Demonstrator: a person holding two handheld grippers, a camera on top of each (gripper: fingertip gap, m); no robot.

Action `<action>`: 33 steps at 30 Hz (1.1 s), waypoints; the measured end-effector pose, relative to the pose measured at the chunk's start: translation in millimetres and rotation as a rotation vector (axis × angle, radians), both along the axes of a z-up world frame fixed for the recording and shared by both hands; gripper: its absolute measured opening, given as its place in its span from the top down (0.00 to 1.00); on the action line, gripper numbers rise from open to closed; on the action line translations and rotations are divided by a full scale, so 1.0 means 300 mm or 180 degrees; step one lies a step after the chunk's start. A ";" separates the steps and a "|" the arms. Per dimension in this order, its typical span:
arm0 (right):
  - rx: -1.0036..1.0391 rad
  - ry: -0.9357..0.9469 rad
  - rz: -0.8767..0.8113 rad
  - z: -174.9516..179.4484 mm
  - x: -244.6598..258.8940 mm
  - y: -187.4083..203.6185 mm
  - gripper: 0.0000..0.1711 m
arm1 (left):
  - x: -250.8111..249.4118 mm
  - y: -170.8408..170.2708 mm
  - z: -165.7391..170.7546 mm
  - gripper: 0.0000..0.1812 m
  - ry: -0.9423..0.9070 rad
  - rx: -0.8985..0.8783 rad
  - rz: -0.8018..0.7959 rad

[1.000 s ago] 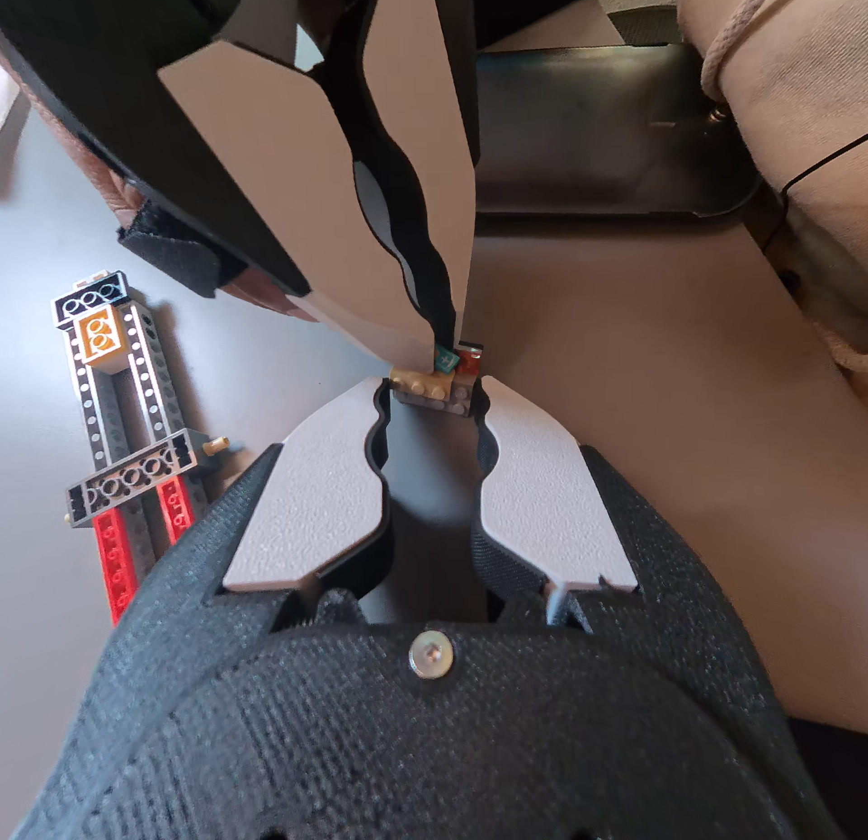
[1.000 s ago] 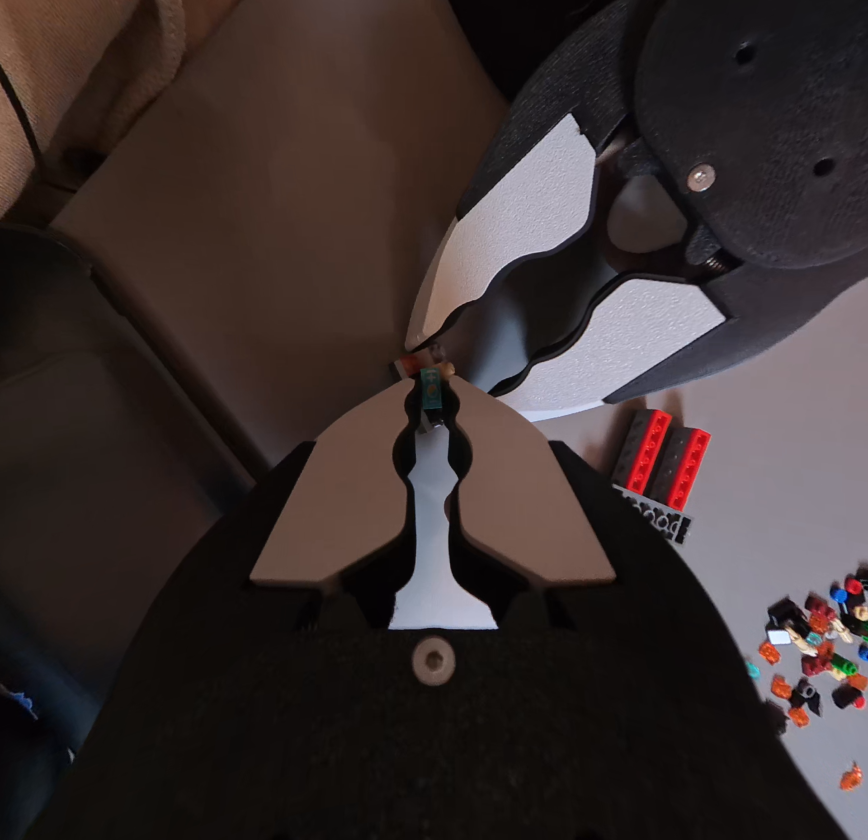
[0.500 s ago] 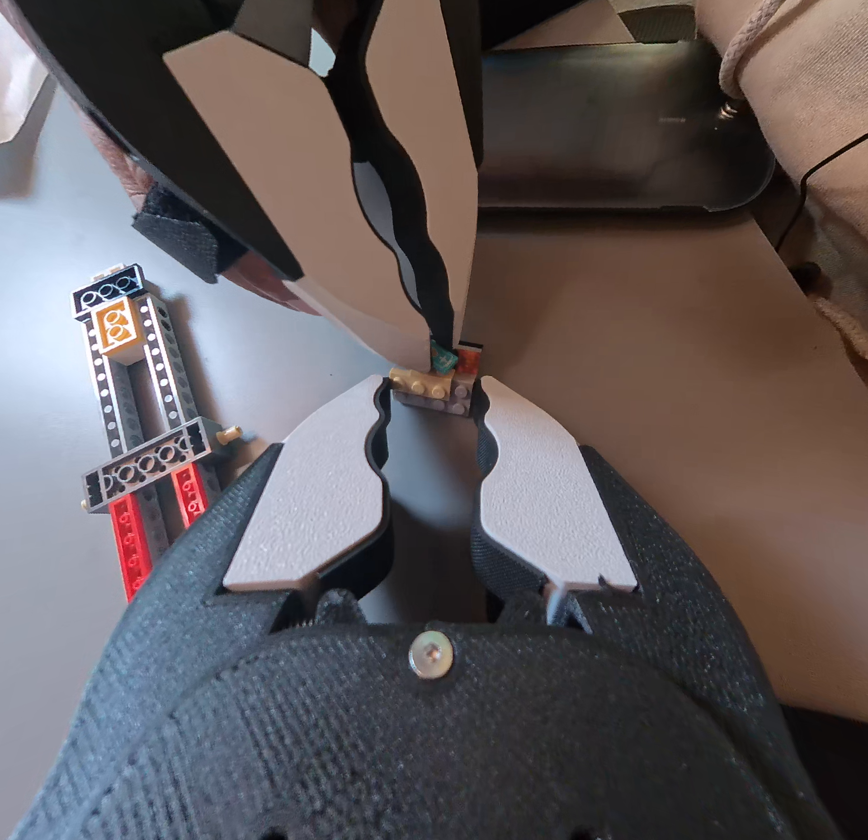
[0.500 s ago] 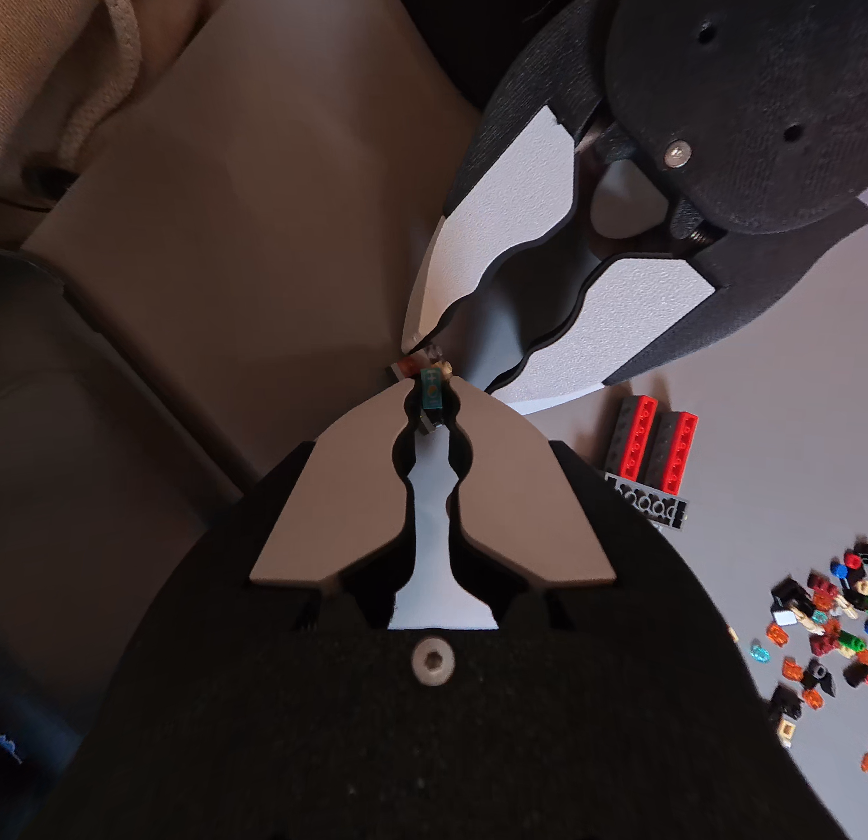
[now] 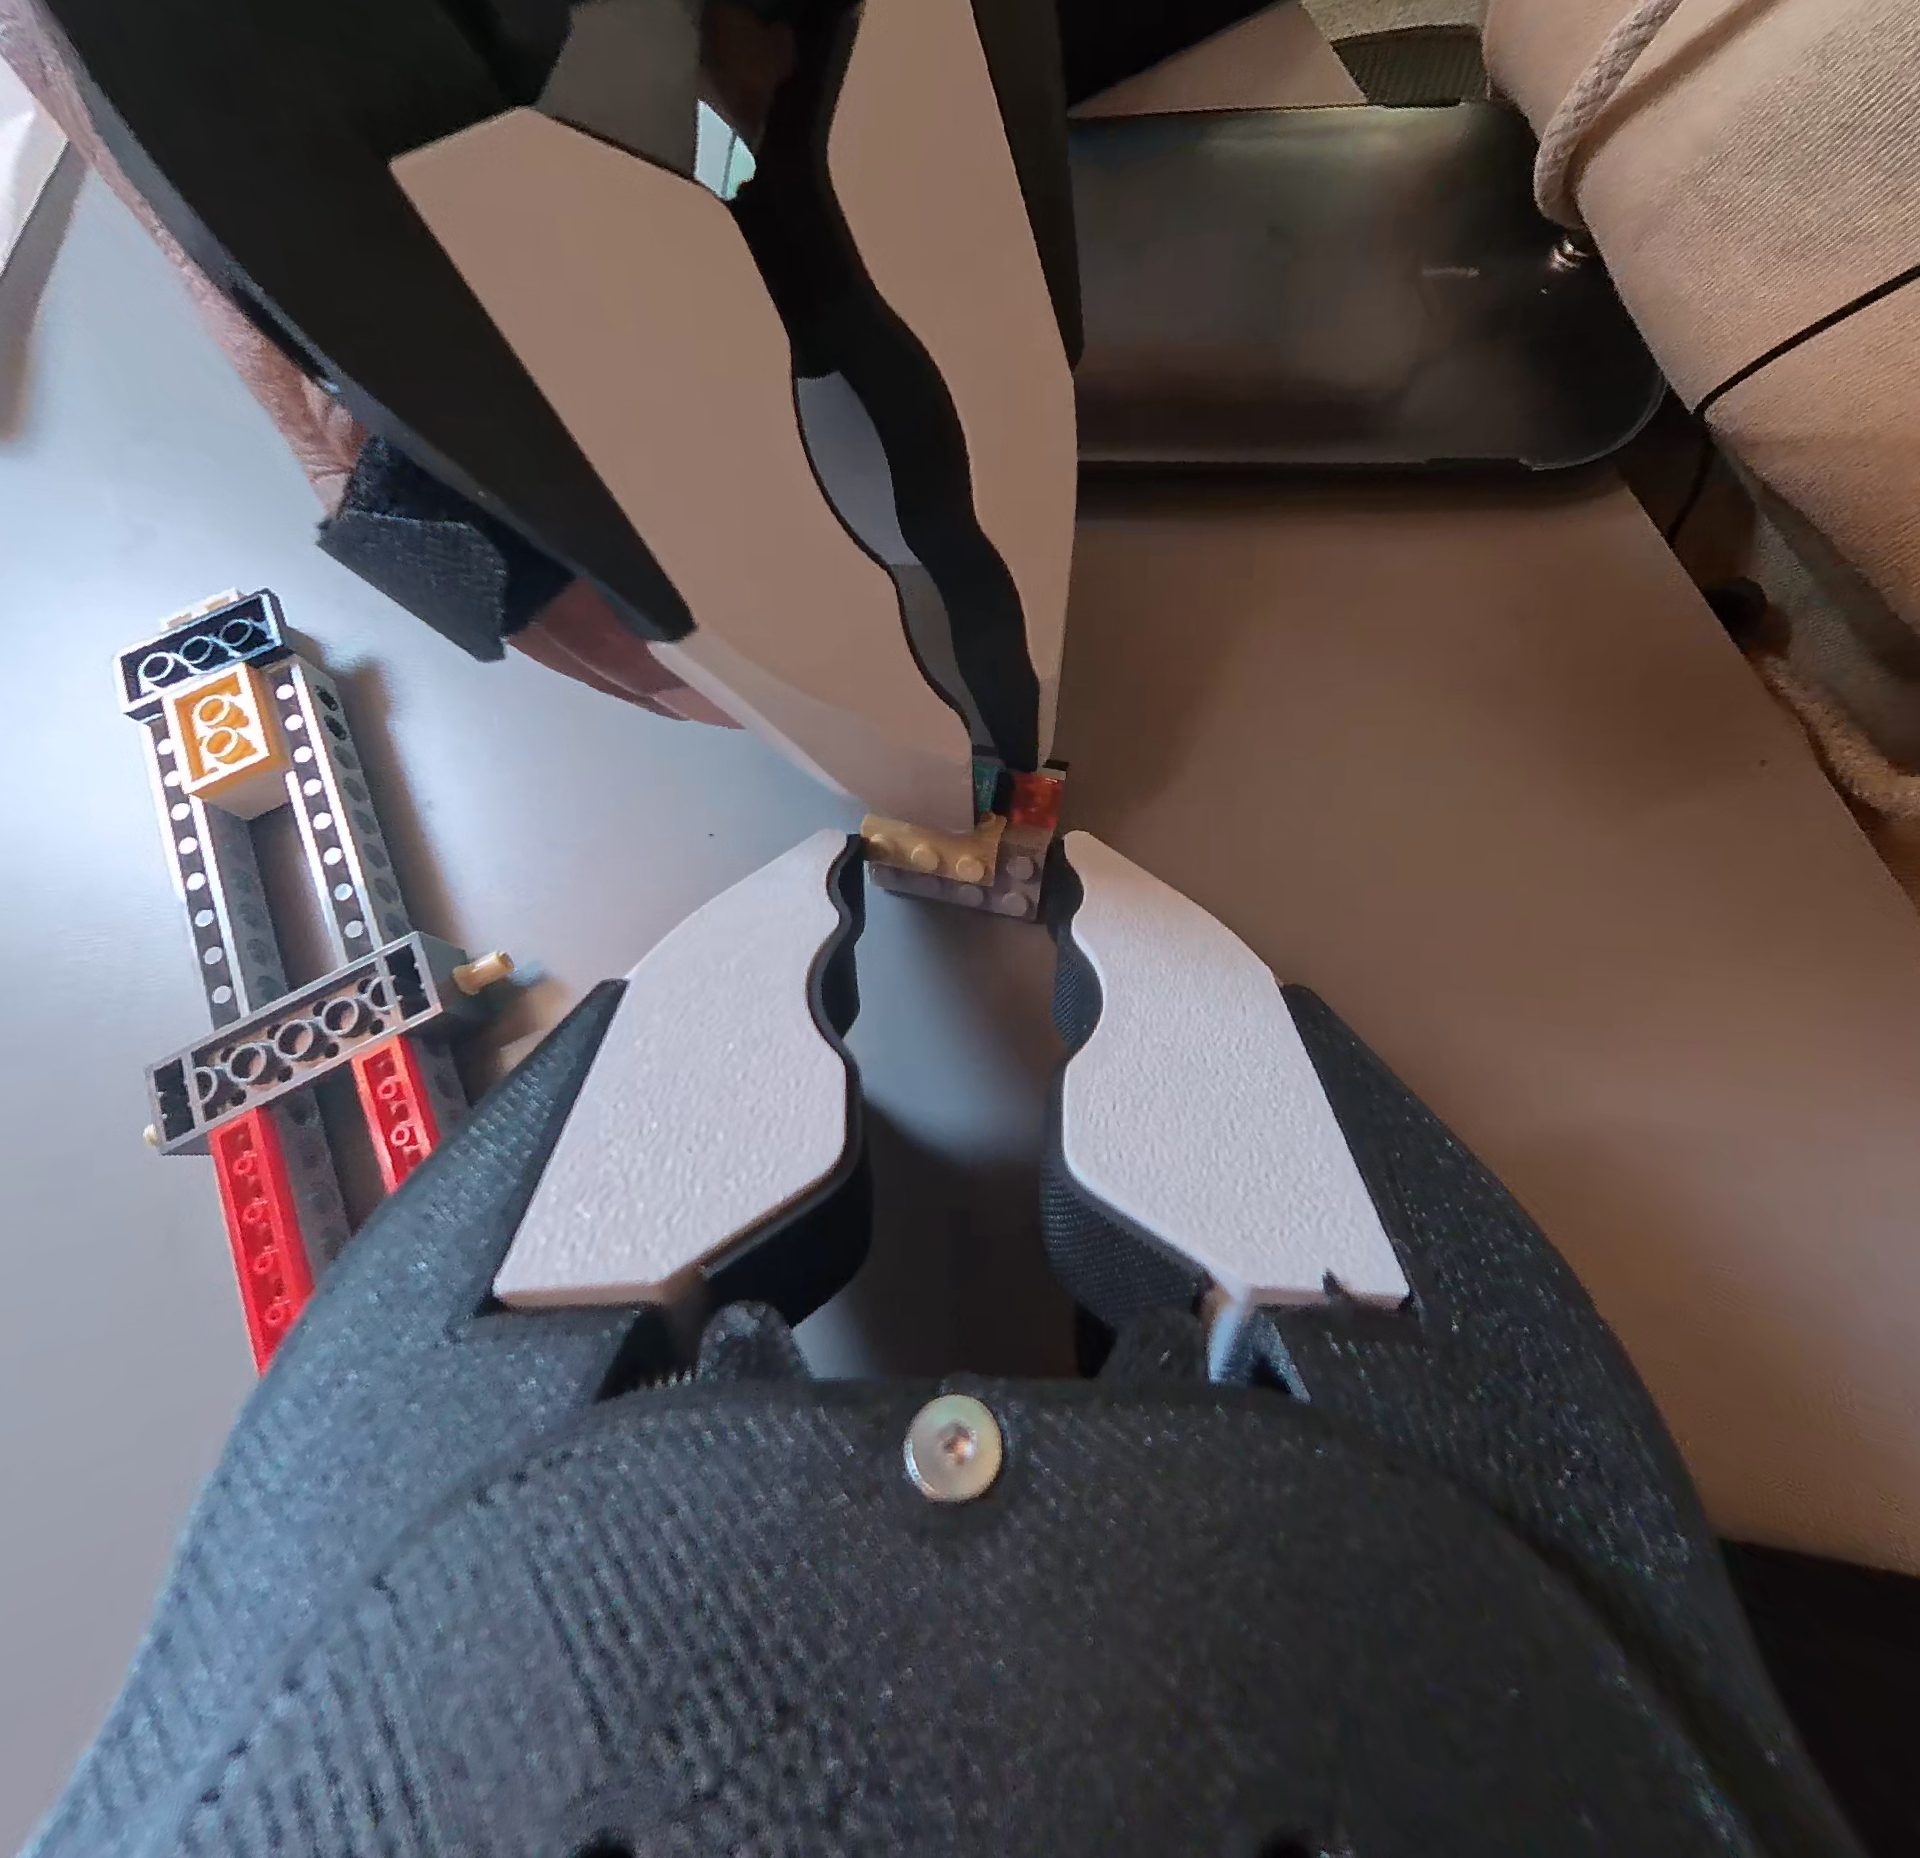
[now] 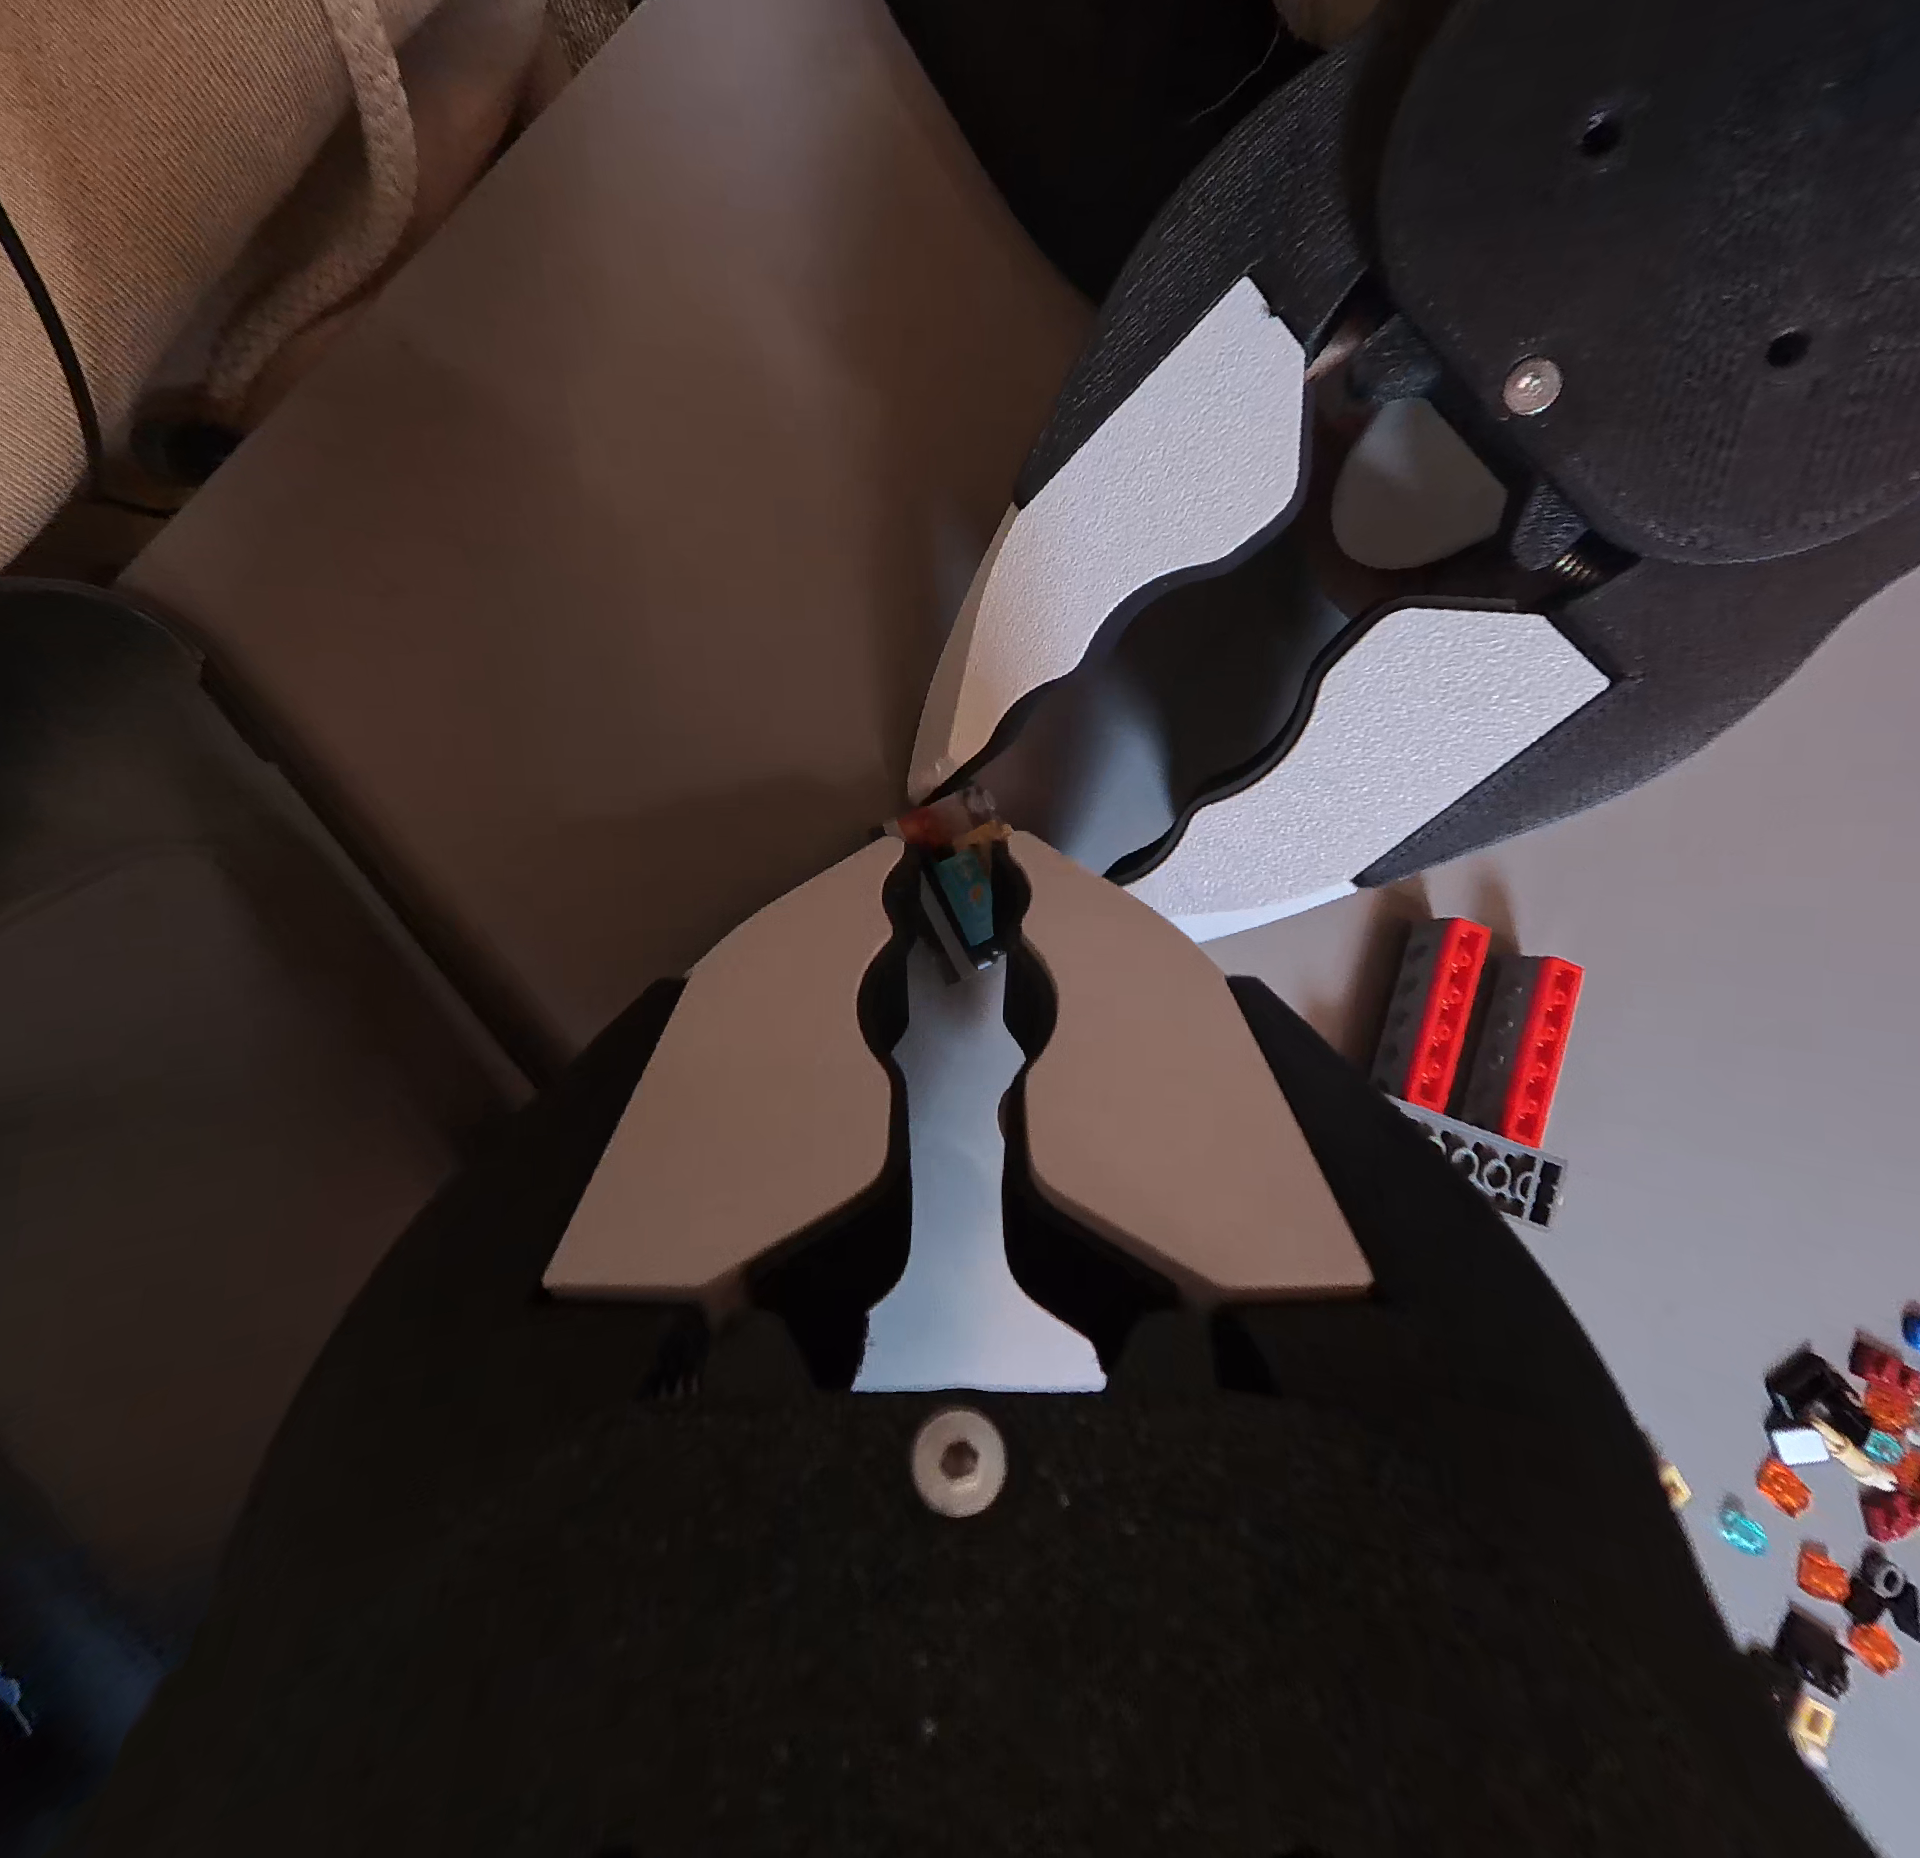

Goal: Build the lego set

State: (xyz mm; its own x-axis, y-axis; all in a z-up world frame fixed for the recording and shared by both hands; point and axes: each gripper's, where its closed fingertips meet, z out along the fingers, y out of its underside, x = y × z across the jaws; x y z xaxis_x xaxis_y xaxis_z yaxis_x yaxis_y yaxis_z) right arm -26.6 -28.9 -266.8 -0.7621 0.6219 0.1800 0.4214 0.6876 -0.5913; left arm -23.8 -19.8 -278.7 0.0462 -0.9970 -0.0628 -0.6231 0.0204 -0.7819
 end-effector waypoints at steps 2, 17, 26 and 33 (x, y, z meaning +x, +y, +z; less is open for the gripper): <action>-0.0023 0.0034 -0.0022 0.007 -0.003 0.004 0.92 | 0.000 -0.001 0.000 0.81 0.0000 -0.0001 -0.0005; -0.0663 -0.0258 -0.0254 0.006 0.012 0.025 0.93 | 0.002 -0.009 0.000 0.81 0.0001 -0.0005 -0.0049; -0.0646 -0.0265 -0.0224 -0.001 0.013 0.019 0.94 | 0.002 -0.010 0.000 0.81 0.0004 -0.0002 -0.0050; -0.0587 -0.0095 -0.0209 0.014 -0.002 0.013 0.95 | 0.004 -0.015 0.000 0.81 0.0002 -0.0004 -0.0062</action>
